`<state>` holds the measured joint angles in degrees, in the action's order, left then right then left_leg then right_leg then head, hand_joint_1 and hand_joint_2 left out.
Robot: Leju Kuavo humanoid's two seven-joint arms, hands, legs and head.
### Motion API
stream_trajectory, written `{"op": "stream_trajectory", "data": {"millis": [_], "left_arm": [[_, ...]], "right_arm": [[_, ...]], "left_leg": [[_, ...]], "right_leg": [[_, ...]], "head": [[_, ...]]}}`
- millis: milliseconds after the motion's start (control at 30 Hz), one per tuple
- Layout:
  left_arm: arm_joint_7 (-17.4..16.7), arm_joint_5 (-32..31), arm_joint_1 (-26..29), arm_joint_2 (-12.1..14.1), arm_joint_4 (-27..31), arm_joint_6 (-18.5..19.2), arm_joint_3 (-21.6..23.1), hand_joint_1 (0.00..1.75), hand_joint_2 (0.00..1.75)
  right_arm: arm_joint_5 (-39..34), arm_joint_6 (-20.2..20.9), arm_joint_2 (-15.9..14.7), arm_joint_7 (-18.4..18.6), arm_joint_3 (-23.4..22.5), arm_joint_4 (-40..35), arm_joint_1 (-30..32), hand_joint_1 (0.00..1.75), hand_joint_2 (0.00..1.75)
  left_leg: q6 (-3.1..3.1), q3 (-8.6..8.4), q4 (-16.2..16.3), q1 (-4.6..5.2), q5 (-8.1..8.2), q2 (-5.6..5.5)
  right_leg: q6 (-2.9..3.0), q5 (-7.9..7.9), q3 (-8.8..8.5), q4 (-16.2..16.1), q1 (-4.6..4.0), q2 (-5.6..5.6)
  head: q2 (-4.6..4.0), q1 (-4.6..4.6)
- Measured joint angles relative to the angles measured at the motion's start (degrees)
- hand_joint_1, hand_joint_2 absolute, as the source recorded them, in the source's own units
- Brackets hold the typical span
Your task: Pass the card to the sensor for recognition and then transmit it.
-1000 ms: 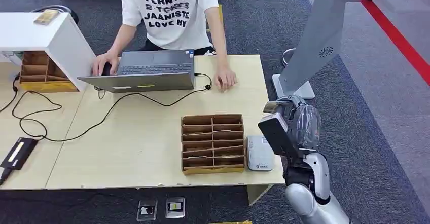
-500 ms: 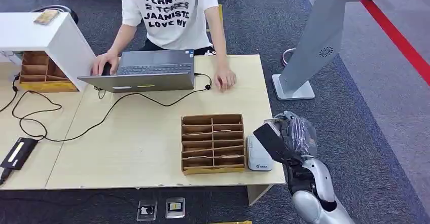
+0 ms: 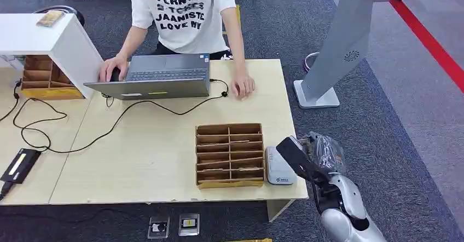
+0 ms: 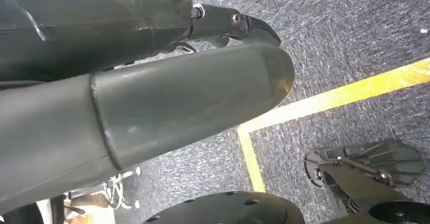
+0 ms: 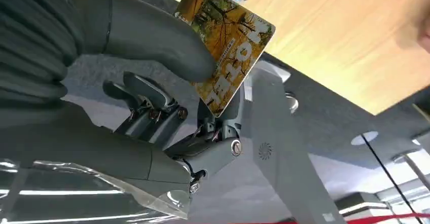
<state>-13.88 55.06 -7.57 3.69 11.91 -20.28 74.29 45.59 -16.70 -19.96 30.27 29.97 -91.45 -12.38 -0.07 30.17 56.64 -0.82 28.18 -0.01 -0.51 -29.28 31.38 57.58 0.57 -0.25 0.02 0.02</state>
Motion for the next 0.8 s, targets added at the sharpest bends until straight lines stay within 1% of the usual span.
{"op": "stream_trajectory", "data": {"millis": [167,400,567,800], "left_arm": [[-0.37,0.17,0.01,0.00,0.00,-0.28,-0.02,0.00,0.00],[-0.50,0.20,0.01,-0.02,0.00,-0.28,-0.07,0.00,0.00],[-0.52,0.46,0.01,-0.02,0.00,-0.31,-0.09,0.00,0.00],[-0.52,0.46,0.02,-0.02,0.00,-0.44,-0.09,0.00,0.00]], "right_arm": [[-0.04,3.93,-0.57,2.80,0.17,0.55,-0.21,1.75,1.75],[-1.88,5.88,-0.96,4.02,0.66,0.98,-0.97,1.75,1.75],[-8.92,5.94,-1.07,2.45,1.33,1.27,-1.85,1.75,1.75],[-14.07,4.74,-0.98,-0.02,2.51,3.23,-4.11,1.75,1.75]], "left_leg": [[0.00,0.01,0.00,0.00,0.00,0.00],[0.00,0.01,0.00,0.00,0.00,0.00],[0.00,0.02,0.00,0.00,0.00,0.00],[0.00,0.02,0.00,0.00,0.00,-0.01]], "right_leg": [[0.00,0.00,0.00,0.00,0.00,-0.01],[0.00,0.00,-0.01,0.00,0.00,-0.01],[0.00,0.00,0.00,0.00,0.00,-0.01],[0.00,0.00,-0.01,0.01,0.00,-0.03]], "head": [[0.00,0.00],[0.00,0.00],[0.00,0.00],[0.00,0.00]]}}
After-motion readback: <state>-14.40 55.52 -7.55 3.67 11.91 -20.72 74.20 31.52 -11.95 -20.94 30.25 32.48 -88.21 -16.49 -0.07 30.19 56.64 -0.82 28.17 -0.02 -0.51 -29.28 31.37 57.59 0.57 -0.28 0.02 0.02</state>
